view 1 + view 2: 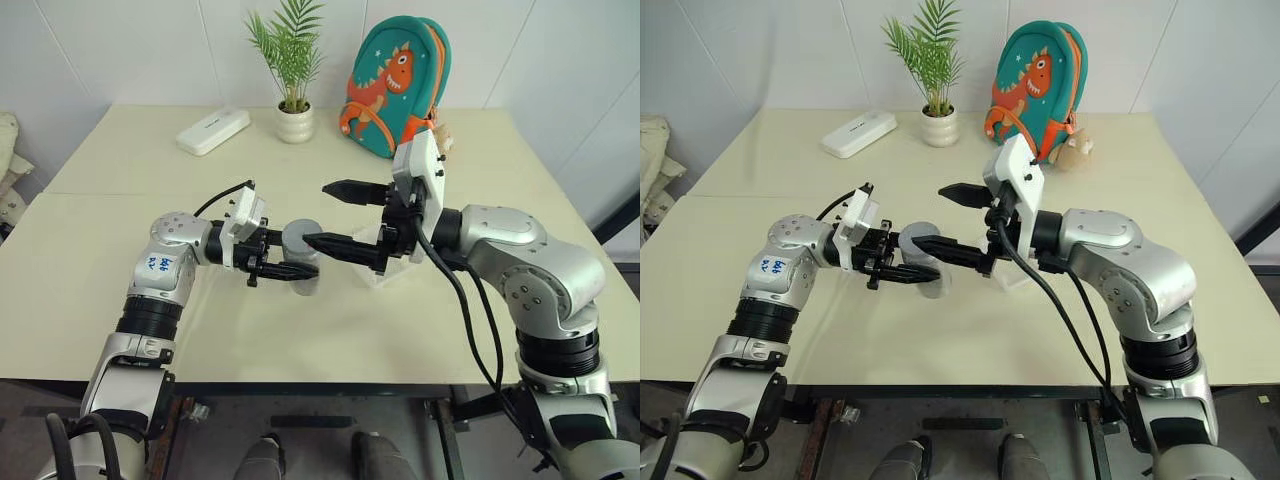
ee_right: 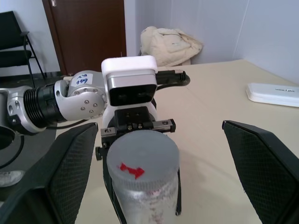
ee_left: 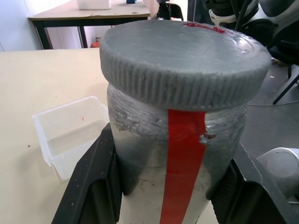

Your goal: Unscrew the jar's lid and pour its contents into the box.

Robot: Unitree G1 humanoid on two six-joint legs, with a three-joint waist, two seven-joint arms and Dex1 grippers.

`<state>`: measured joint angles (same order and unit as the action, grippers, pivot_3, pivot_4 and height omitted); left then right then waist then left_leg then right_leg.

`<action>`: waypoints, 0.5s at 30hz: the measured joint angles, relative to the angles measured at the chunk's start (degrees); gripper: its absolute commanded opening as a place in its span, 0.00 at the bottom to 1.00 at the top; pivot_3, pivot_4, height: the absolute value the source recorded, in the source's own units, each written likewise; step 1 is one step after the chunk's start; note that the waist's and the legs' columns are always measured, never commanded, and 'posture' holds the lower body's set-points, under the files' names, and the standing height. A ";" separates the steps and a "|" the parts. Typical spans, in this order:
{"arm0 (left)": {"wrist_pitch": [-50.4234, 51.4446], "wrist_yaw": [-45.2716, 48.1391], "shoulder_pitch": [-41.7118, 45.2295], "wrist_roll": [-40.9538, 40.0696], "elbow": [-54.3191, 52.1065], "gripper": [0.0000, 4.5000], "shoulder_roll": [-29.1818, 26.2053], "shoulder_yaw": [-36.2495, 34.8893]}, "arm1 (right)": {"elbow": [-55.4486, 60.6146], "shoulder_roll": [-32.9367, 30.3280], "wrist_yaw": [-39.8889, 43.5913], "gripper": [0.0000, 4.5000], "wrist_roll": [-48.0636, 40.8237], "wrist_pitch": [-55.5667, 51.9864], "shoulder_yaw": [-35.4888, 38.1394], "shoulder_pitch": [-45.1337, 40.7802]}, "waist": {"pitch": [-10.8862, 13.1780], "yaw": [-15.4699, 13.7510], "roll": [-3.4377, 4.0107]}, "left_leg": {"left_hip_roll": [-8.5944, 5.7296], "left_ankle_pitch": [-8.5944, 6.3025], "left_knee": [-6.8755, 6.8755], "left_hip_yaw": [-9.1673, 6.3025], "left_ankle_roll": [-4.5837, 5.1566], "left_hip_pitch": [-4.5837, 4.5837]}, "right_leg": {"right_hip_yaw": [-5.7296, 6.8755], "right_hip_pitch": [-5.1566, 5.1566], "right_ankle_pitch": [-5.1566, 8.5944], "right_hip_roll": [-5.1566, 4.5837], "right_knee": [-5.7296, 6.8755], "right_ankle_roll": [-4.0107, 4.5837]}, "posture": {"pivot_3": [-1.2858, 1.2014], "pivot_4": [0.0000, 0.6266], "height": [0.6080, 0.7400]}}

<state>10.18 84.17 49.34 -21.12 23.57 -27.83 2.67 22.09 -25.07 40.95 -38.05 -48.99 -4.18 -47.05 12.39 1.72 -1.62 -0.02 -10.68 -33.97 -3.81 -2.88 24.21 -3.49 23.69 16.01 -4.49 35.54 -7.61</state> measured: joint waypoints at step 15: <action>3.05 0.49 2.25 0.06 0.23 0.43 0.06 0.96 | -8.28 5.79 -0.68 1.00 6.74 4.17 -5.66 -2.24 | 0.00 0.05 0.00 | 0.00 0.00 0.00 -0.01 0.00 0.00 | 0.01 0.00 0.00 0.02 0.03 -0.01 | 0.52 0.24 1.00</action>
<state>13.23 84.66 51.59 -21.06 23.79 -27.77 3.63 13.81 -19.28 40.27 -31.32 -44.81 -9.83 -49.29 12.39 1.77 -1.62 -0.02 -10.68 -33.97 -3.82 -2.88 24.21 -3.48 23.70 16.00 -4.47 35.57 -7.62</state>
